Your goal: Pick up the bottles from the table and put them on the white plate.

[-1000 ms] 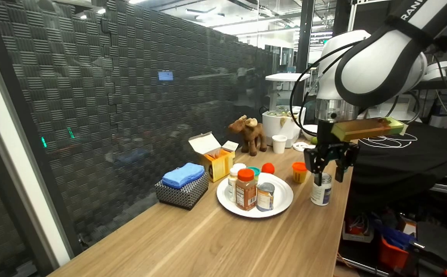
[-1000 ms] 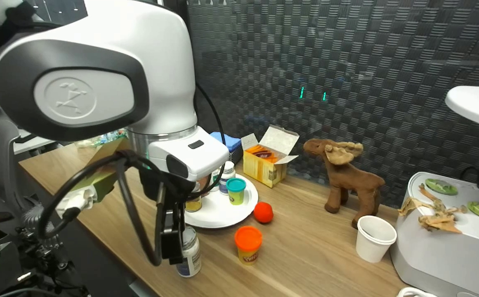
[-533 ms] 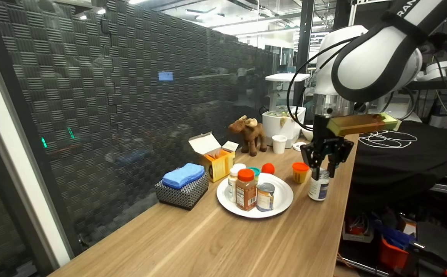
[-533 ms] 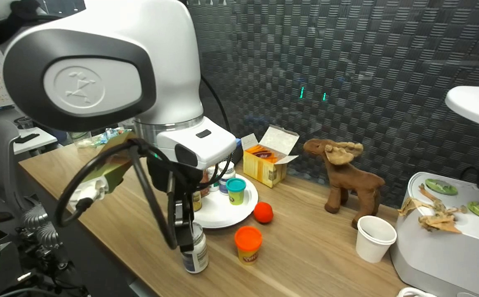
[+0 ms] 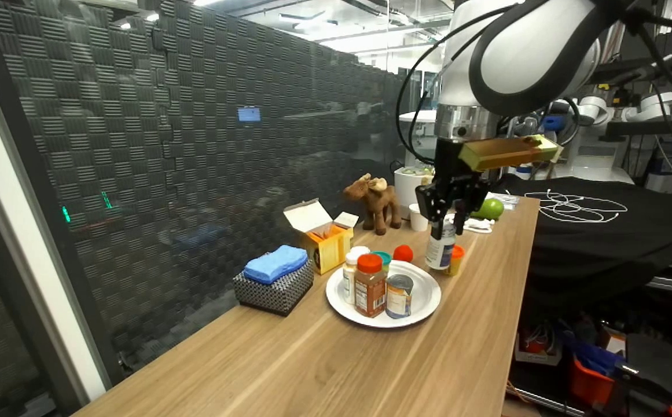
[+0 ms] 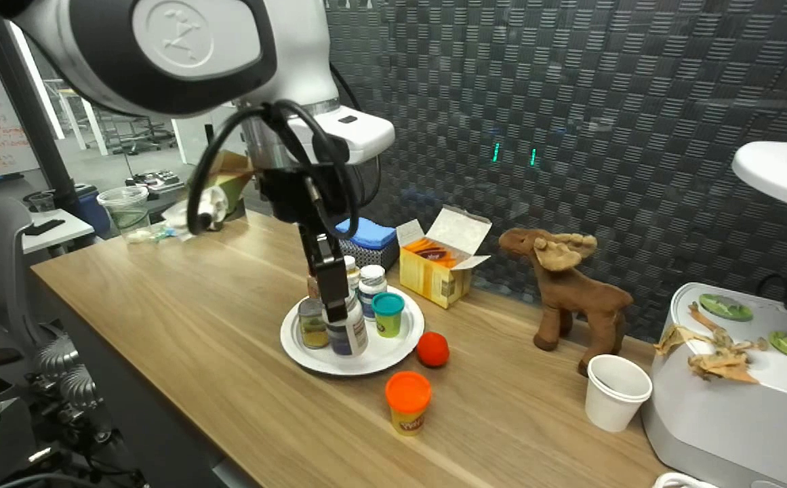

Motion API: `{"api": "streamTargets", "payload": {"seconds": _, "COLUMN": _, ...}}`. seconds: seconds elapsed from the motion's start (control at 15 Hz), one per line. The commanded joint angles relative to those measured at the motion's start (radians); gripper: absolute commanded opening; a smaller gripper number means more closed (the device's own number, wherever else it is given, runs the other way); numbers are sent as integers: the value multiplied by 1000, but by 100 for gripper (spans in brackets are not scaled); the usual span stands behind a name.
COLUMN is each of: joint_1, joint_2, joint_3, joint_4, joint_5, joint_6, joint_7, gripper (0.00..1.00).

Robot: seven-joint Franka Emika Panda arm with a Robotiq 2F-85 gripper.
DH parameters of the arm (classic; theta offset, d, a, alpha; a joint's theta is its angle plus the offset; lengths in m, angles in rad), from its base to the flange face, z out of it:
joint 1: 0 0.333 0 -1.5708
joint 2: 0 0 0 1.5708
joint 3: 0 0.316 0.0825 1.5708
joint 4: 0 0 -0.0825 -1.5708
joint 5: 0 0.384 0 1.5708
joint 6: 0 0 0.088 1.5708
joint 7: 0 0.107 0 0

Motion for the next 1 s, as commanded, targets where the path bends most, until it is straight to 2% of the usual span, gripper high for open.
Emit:
{"api": "streamTargets", "payload": {"seconds": 0.0, "joint_1": 18, "joint_2": 52, "joint_3": 12, "joint_4": 102, "joint_5": 2, "joint_6": -41, "joint_7": -32, "gripper": 19}}
{"api": "streamTargets", "payload": {"seconds": 0.47, "joint_1": 38, "joint_2": 169, "joint_3": 12, "joint_4": 206, "joint_5": 79, "joint_6": -76, "joint_7": -116, "gripper": 19}}
{"api": "streamTargets", "payload": {"seconds": 0.93, "joint_1": 47, "joint_2": 255, "joint_3": 14, "joint_4": 293, "joint_5": 138, "joint_6": -92, "joint_7": -145, "gripper": 19}}
